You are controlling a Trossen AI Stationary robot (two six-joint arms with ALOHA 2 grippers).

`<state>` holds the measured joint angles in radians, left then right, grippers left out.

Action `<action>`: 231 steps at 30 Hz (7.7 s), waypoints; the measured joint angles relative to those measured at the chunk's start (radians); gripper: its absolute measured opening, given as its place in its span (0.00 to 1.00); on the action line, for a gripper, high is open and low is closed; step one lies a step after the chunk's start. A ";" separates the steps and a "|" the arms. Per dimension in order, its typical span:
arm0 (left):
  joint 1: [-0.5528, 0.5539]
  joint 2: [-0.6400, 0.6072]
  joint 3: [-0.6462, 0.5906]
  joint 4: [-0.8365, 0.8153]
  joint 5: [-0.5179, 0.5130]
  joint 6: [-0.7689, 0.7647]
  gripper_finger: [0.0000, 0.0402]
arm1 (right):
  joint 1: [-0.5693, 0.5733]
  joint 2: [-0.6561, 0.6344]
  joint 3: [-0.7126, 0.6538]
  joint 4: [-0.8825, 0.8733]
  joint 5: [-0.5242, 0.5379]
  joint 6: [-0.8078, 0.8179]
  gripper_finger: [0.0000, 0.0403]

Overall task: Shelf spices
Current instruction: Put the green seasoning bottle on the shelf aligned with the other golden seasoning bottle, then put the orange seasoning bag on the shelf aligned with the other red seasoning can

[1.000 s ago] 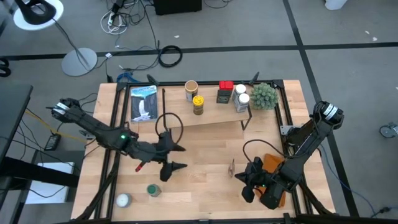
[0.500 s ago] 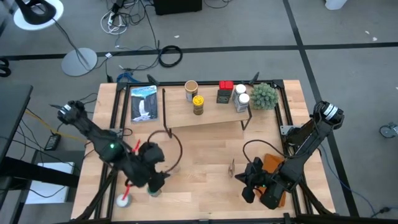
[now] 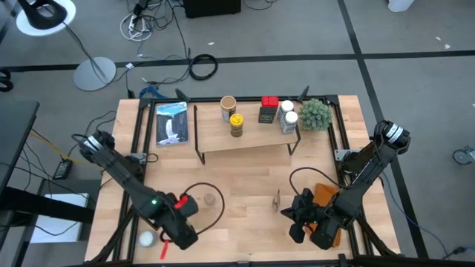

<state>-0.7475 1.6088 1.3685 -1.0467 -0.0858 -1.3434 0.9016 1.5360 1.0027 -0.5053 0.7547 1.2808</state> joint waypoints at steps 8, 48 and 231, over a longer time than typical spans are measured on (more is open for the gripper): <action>-0.005 0.062 0.001 -0.010 0.073 -0.083 0.83 | 0.000 0.000 0.000 0.001 0.000 -0.001 0.01; -0.046 0.164 0.010 -0.031 0.069 -0.009 0.52 | 0.000 0.000 0.001 0.023 -0.026 -0.019 0.02; 0.209 -0.294 -0.835 1.748 -0.285 1.030 0.61 | -0.315 -0.083 0.131 0.069 -0.292 -1.194 0.01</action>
<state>-0.5385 1.3150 0.5332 0.7014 -0.3710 -0.3138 0.5867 1.4531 1.1341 -0.4359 0.4629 0.0871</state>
